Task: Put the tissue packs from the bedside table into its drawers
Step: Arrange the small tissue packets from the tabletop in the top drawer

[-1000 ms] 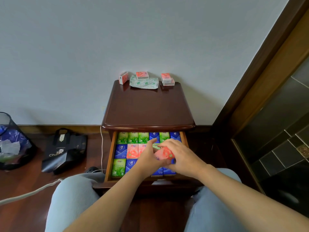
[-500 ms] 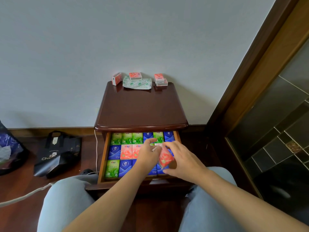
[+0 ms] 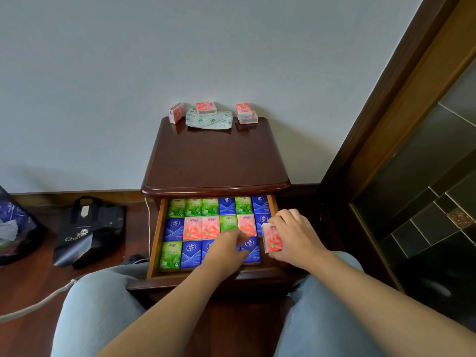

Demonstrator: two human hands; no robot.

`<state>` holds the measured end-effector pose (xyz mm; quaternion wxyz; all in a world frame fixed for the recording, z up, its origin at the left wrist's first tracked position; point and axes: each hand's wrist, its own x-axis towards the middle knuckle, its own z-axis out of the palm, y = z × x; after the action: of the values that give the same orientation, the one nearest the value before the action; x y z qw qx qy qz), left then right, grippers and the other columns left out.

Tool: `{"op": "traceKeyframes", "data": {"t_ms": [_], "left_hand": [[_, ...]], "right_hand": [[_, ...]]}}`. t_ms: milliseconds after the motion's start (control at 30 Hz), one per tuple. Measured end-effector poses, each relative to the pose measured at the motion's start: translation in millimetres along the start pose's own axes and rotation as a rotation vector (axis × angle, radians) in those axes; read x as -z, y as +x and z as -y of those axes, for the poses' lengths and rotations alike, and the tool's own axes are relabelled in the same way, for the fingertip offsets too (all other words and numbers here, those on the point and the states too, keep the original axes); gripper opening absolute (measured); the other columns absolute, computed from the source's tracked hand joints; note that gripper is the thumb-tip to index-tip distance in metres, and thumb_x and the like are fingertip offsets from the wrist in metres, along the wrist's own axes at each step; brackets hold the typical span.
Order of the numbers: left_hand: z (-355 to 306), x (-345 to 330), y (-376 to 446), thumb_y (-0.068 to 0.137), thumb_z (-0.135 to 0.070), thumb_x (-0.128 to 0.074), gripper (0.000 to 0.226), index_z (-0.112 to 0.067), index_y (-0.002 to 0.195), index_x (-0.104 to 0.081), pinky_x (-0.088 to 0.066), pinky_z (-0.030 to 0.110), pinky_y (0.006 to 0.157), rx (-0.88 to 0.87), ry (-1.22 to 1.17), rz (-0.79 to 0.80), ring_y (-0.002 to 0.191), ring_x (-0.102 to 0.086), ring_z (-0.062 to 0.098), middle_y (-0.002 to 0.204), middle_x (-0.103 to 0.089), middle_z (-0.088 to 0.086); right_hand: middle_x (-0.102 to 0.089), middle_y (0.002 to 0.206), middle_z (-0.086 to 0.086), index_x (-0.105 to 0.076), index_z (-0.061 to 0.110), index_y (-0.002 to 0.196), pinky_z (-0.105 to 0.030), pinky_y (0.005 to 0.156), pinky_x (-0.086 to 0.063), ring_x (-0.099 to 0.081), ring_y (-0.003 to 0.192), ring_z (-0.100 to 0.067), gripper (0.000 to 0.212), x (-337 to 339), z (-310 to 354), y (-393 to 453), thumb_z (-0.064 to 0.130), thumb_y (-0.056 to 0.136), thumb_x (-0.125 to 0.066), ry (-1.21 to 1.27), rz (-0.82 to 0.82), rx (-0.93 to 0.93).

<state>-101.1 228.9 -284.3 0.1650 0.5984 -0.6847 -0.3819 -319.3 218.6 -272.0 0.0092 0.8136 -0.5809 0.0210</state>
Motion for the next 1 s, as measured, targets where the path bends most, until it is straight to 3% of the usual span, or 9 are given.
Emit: {"op": "traceKeyframes", "data": {"t_ms": [167,400,500,700,867,1000], "left_hand": [[11.1,-2.2,-1.0,0.089,-0.022,-0.079,0.033,-0.026,0.119,-0.065,-0.054,0.036,0.097,0.014,0.156,0.044,0.11,-0.059,0.013,0.123,-0.059,-0.004],[10.3,-4.9,14.9,0.086,-0.012,-0.077,0.048,-0.029,0.126,-0.059,-0.051,0.043,0.1,0.007,0.353,0.14,0.123,-0.051,0.021,0.132,-0.053,-0.002],[12.3,-6.6,20.1,0.085,-0.005,-0.073,0.051,-0.03,0.126,-0.055,-0.052,0.044,0.098,-0.001,0.395,0.154,0.126,-0.05,0.023,0.133,-0.05,-0.001],[17.2,-9.8,22.3,0.085,-0.015,-0.078,0.05,-0.031,0.125,-0.053,-0.05,0.042,0.1,-0.012,0.402,0.133,0.126,-0.05,0.024,0.136,-0.047,0.0],[19.8,-10.3,21.8,0.086,-0.016,-0.079,0.049,-0.031,0.125,-0.053,-0.05,0.042,0.102,-0.014,0.383,0.127,0.127,-0.049,0.023,0.138,-0.047,0.0],[18.5,-10.2,22.5,0.08,-0.033,-0.087,0.056,-0.032,0.124,-0.052,-0.05,0.042,0.102,-0.016,0.395,0.142,0.126,-0.048,0.022,0.136,-0.047,-0.001]], "right_hand": [[-0.058,0.137,0.002,-0.046,0.024,0.136,-0.035,0.115,-0.036,-0.047,0.131,-0.018,0.08,-15.9,6.5,6.3,0.068,0.077,-0.075,-0.091,0.076,0.023],[-0.058,0.136,-0.003,-0.054,0.019,0.132,-0.041,0.124,-0.026,-0.038,0.136,-0.025,0.053,-27.9,9.3,9.8,0.05,0.092,-0.072,-0.178,0.125,0.029],[-0.056,0.138,-0.004,-0.053,0.02,0.134,-0.042,0.123,-0.028,-0.037,0.137,-0.026,0.056,-29.1,9.2,10.1,0.05,0.091,-0.073,-0.182,0.129,0.03],[-0.049,0.142,-0.006,-0.051,0.023,0.136,-0.039,0.118,-0.035,-0.033,0.139,-0.027,0.064,-31.1,9.1,10.7,0.058,0.088,-0.075,-0.158,0.14,0.015],[-0.054,0.141,-0.004,-0.052,0.022,0.136,-0.036,0.116,-0.038,-0.036,0.136,-0.025,0.066,-34.1,11.3,13.5,0.059,0.087,-0.076,-0.131,0.182,-0.017],[-0.054,0.145,-0.003,-0.052,0.021,0.139,-0.036,0.118,-0.037,-0.032,0.143,-0.025,0.069,-36.3,10.1,15.2,0.059,0.087,-0.076,-0.103,0.215,-0.035]]}}
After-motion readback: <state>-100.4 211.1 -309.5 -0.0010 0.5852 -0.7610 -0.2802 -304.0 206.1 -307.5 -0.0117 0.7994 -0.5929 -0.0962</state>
